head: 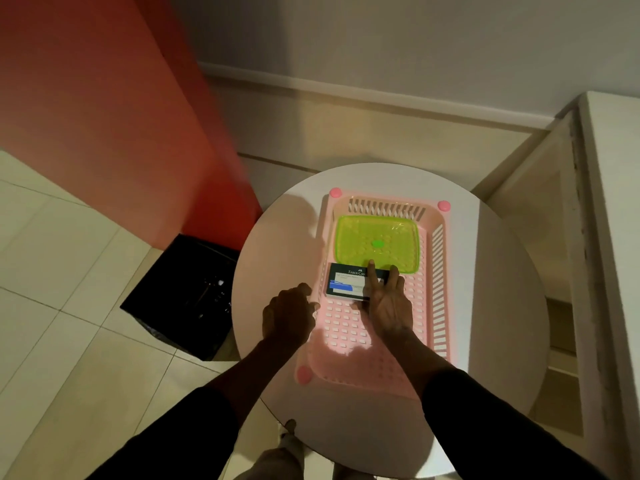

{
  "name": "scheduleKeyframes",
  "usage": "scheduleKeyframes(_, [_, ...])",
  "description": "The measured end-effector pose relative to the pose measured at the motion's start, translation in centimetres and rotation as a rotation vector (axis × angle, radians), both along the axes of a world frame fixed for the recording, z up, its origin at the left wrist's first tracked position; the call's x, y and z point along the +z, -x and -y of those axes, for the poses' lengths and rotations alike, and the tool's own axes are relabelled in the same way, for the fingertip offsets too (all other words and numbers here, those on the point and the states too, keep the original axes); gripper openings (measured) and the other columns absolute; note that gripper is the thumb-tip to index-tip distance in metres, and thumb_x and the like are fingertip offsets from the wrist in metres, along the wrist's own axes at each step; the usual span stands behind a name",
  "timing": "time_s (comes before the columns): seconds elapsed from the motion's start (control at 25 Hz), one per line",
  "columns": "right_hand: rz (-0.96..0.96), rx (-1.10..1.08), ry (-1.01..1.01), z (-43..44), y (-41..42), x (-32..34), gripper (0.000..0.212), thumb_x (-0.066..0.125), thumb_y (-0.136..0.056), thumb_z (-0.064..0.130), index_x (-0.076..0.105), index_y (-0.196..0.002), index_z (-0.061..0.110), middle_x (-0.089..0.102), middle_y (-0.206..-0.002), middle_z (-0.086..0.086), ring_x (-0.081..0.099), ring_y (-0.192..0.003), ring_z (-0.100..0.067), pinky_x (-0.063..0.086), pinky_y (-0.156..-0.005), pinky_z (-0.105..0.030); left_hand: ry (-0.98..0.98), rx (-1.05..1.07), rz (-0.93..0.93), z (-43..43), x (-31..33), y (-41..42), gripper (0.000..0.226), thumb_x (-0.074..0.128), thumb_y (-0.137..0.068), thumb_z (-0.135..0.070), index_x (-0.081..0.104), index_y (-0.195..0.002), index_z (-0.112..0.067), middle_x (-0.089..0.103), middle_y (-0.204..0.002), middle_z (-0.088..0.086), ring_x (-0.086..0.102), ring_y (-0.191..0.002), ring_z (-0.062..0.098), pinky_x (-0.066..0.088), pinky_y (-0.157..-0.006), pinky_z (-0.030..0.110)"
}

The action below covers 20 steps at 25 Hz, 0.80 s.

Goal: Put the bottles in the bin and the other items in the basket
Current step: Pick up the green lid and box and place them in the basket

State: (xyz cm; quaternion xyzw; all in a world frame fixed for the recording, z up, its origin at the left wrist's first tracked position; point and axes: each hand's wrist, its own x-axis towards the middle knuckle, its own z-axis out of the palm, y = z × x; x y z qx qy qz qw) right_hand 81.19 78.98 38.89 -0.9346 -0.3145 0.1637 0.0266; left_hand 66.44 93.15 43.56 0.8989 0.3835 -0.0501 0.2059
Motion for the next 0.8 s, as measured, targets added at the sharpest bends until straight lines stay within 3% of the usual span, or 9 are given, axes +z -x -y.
scheduleKeyframes(0.16, [-0.014, 0.009, -0.040, 0.2, 0.7, 0.1, 0.095, 0.065, -0.092, 0.055, 0.015, -0.165, 0.021, 0.026, -0.157, -0.029, 0.042, -0.135, -0.043, 0.060, -0.086, -0.050, -0.053, -0.017, -0.034, 0.0, -0.1, -0.2, 0.027, 0.069, -0.099, -0.037, 0.066, -0.119, -0.019, 0.079, -0.108, 0.000, 0.077, -0.093, 0.020, 0.055, -0.073, 0.028])
scheduleKeyframes(0.32, [-0.026, -0.005, -0.053, -0.2, 1.0, 0.3, 0.093, 0.064, -0.094, 0.049, 0.013, -0.165, 0.020, 0.023, -0.159, -0.030, 0.039, -0.138, -0.046, 0.058, -0.094, -0.048, -0.075, -0.048, -0.063, 0.4, 0.2, -0.4, 0.027, 0.067, -0.101, -0.036, 0.063, -0.121, -0.018, 0.078, -0.111, 0.000, 0.077, -0.096, 0.020, 0.061, -0.080, 0.033])
scheduleKeyframes(0.48, [-0.006, -0.013, -0.036, -0.6, 1.6, 0.7, 0.102, 0.068, -0.087, 0.050, 0.010, -0.164, 0.017, 0.025, -0.158, -0.029, 0.043, -0.135, -0.044, 0.052, -0.099, -0.050, -0.121, -0.096, -0.098, 0.7, 0.4, 0.8, 0.035, 0.056, -0.105, -0.045, 0.059, -0.128, -0.018, 0.075, -0.114, 0.001, 0.075, -0.097, 0.022, 0.058, -0.079, 0.034])
scheduleKeyframes(0.64, [0.008, -0.075, 0.020, 0.0, 2.6, 1.3, 0.112, 0.064, -0.084, 0.057, 0.001, -0.164, 0.013, 0.011, -0.164, -0.033, 0.033, -0.144, -0.050, 0.038, -0.114, -0.057, -0.068, -0.120, -0.121, 0.8, -0.4, 3.3, 0.062, 0.031, -0.105, -0.064, 0.058, -0.131, -0.014, 0.073, -0.116, 0.006, 0.073, -0.101, 0.025, 0.056, -0.085, 0.039])
scheduleKeyframes(0.8, [0.088, -0.031, -0.111, 1.1, 4.6, 2.2, 0.096, 0.057, -0.092, 0.054, 0.016, -0.163, 0.004, 0.015, -0.166, -0.034, 0.020, -0.154, -0.049, 0.028, -0.122, -0.058, -0.076, -0.146, -0.103, 1.8, -1.6, 8.2, 0.091, 0.007, -0.094, -0.078, 0.060, -0.129, -0.013, 0.072, -0.119, 0.006, 0.067, -0.107, 0.023, 0.051, -0.096, 0.040])
